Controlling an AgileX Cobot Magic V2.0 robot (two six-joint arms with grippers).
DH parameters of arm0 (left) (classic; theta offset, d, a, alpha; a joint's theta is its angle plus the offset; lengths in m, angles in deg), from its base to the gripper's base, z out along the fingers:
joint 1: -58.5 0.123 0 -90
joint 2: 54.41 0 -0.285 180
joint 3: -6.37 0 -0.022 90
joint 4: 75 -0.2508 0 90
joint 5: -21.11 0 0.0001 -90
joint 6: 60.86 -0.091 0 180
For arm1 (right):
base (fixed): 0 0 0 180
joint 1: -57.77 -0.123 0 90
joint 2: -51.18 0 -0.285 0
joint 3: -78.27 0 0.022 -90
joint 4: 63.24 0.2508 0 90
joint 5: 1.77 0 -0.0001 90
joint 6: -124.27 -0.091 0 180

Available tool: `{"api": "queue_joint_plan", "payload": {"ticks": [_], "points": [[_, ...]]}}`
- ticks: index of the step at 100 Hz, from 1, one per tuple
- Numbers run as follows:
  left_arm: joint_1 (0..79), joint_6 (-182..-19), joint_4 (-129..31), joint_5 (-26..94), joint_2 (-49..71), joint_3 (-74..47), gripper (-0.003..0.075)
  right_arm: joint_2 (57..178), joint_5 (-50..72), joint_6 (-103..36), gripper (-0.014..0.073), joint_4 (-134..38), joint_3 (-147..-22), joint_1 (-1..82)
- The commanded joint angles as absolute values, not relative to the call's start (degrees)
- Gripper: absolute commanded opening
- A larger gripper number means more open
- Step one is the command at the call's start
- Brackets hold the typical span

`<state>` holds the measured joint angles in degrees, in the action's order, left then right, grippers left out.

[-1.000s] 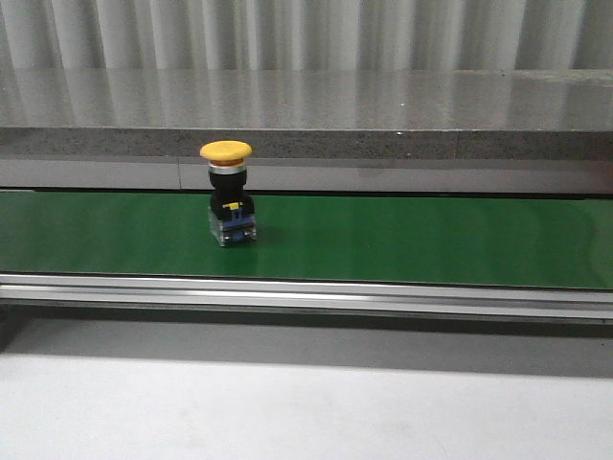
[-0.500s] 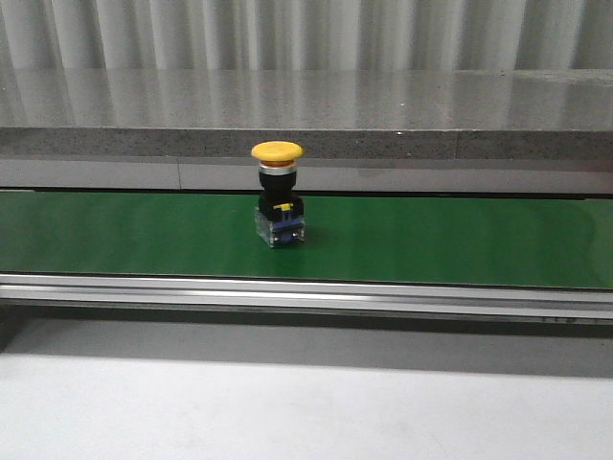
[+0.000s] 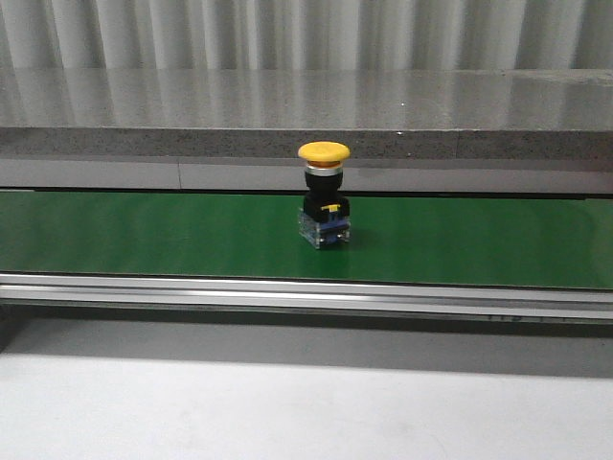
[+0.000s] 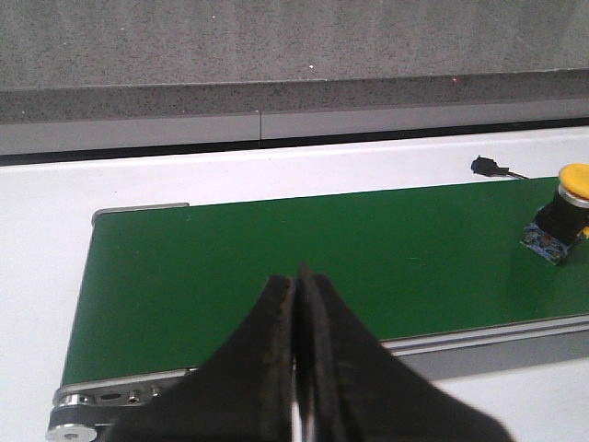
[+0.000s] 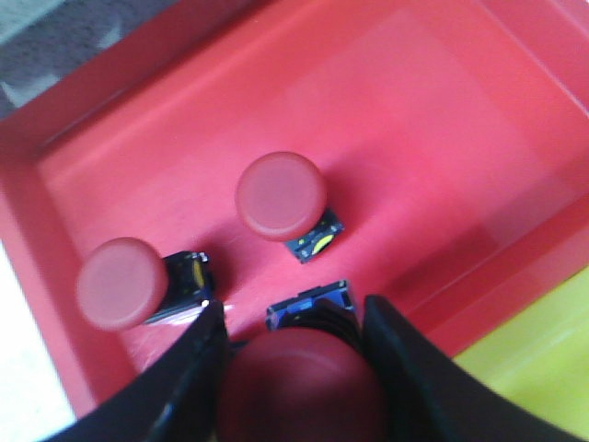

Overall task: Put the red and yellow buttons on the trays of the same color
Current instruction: 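Lower the red button into the red tray and open right gripper, then grasp the arriving yellow button off the belt with the right gripper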

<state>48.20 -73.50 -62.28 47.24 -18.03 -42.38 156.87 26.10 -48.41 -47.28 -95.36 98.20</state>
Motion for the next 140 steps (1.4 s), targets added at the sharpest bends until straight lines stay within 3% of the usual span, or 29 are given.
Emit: {"api": "queue_joint_plan", "payload": {"ticks": [1,48,58,69,76,115,140], "points": [[47.7,-73.6,-61.4,43.3,-17.9,-40.7,-0.002,156.0,21.1,-48.3,0.0113,-46.6,-97.3,98.6],[47.7,-73.6,-61.4,43.3,-17.9,-40.7,-0.002,164.7,16.6,-48.3,0.0125,-43.6,-97.3,98.2],[47.7,-73.6,-61.4,43.3,-17.9,-40.7,-0.002,165.3,16.8,-48.3,0.0258,-43.5,-97.3,98.0],[47.7,-73.6,-61.4,43.3,-17.9,-40.7,-0.002,165.1,16.7,-48.3,0.0512,-42.9,-97.3,98.0],[47.7,-73.6,-61.4,43.3,-17.9,-40.7,-0.002,164.6,16.8,-48.3,0.0585,-42.9,-97.3,98.0],[47.7,-73.6,-61.4,43.3,-17.9,-40.7,-0.002,148.8,16.2,-48.3,0.0591,-42.2,-88.8,98.0],[47.7,-73.6,-61.4,43.3,-17.9,-40.7,-0.002,135.3,28.9,-48.3,0.0591,-40.8,-86.6,97.4]]}}
